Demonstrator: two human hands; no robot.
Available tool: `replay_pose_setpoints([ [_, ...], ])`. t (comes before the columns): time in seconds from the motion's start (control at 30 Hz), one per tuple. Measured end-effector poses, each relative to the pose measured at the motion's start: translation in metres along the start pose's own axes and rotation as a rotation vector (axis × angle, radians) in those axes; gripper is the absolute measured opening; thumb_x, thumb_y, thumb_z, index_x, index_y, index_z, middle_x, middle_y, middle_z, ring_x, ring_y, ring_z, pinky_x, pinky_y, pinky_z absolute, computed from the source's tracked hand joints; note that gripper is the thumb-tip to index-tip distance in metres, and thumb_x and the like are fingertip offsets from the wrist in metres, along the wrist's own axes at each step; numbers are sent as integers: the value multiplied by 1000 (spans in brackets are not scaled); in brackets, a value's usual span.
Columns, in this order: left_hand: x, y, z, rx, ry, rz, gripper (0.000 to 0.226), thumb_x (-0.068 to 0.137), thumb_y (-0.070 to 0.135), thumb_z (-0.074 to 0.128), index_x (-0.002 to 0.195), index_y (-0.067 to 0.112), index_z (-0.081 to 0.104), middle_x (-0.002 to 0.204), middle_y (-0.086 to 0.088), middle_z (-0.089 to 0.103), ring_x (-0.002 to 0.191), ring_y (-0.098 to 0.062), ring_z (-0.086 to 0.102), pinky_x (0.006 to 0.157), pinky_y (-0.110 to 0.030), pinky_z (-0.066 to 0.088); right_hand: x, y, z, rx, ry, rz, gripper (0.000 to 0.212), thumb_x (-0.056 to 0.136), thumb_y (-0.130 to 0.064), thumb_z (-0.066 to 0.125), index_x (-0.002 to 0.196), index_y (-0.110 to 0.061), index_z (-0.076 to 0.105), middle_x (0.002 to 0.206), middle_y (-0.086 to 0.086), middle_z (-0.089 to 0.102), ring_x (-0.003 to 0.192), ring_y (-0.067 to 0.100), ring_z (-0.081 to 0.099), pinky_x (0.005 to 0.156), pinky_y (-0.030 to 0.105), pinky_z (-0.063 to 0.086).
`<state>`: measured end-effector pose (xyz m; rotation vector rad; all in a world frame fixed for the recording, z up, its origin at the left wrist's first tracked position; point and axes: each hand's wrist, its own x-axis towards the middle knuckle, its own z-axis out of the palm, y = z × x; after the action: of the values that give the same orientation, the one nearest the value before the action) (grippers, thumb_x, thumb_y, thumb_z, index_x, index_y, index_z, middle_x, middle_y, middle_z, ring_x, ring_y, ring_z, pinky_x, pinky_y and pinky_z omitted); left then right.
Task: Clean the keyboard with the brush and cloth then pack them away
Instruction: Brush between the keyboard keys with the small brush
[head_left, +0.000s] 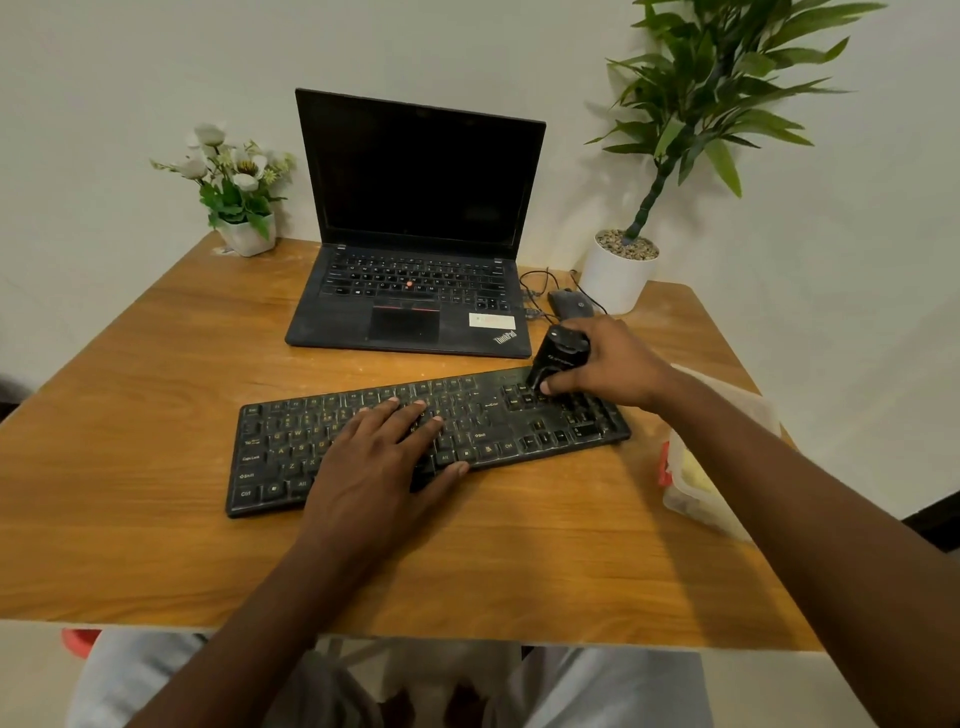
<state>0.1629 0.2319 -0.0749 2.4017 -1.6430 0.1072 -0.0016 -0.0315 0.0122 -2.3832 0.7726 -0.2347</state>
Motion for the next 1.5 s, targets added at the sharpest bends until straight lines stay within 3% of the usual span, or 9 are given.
replay_pose_setpoints([
  [0.17, 1, 0, 2, 10, -1, 1, 79, 95, 83, 22, 153, 34, 44, 160, 1, 45, 149, -22, 37, 120, -39, 18, -8, 11, -19, -47, -152, 29, 37, 74, -18, 94, 100, -29, 69, 101, -4, 78, 96, 12, 74, 80, 32, 57],
  [0.3, 1, 0, 1, 8, -5, 3, 80, 94, 83, 21, 154, 34, 42, 161, 2, 43, 151, -21, 34, 120, -39, 17, -9, 22, -26, -32, -85, 68, 37, 73, -15, 95, 98, -26, 71, 100, -2, 78, 96, 16, 75, 83, 38, 61],
  [0.4, 2, -1, 1, 7, -2, 3, 80, 94, 83, 21, 155, 35, 41, 162, 2, 42, 151, -21, 33, 120, -38, 14, -5, 25, -23, -52, 28, 70, 38, 72, -16, 95, 99, -25, 69, 100, 1, 77, 97, 19, 73, 76, 32, 57],
  [0.57, 2, 1, 2, -4, -7, -3, 80, 94, 83, 21, 154, 35, 42, 162, 3, 41, 151, -21, 33, 123, -44, 22, -4, 24, -16, -101, 109, 62, 40, 72, -23, 95, 102, -24, 68, 104, 4, 77, 95, 21, 71, 77, 36, 57],
  [0.87, 1, 0, 3, 2, 11, -7, 78, 95, 83, 26, 152, 34, 45, 161, 2, 43, 149, -22, 36, 121, -43, 24, -25, 23, -33, -91, -125, 127, 41, 68, -15, 98, 100, -21, 73, 97, 0, 78, 90, 16, 76, 73, 34, 64],
  [1.0, 1, 0, 4, 8, 15, -5, 77, 95, 82, 27, 151, 34, 47, 160, 2, 45, 148, -22, 38, 121, -42, 24, -27, 24, -39, -88, -152, 179, 43, 66, -11, 98, 102, -14, 74, 97, 6, 79, 89, 22, 79, 75, 44, 68],
  [1.13, 1, 0, 2, 8, 10, -6, 77, 95, 82, 27, 152, 34, 47, 160, 2, 46, 148, -22, 38, 121, -42, 24, -13, 21, -29, -127, -45, 195, 48, 65, -18, 99, 105, -11, 73, 98, 6, 78, 88, 22, 76, 77, 48, 67],
  [1.3, 0, 1, 2, 1, 14, -12, 78, 94, 82, 27, 150, 33, 49, 158, 2, 48, 147, -22, 39, 120, -43, 26, 3, 17, -11, -223, 260, 149, 45, 70, -31, 94, 104, -10, 72, 94, 7, 74, 79, 18, 66, 58, 28, 45],
  [1.5, 1, 0, 3, -2, 22, -11, 77, 94, 82, 29, 149, 32, 52, 157, 1, 50, 146, -23, 41, 119, -44, 29, -1, 13, -19, -180, 102, 321, 58, 66, -29, 98, 110, -6, 69, 100, 11, 74, 88, 26, 74, 77, 51, 66],
])
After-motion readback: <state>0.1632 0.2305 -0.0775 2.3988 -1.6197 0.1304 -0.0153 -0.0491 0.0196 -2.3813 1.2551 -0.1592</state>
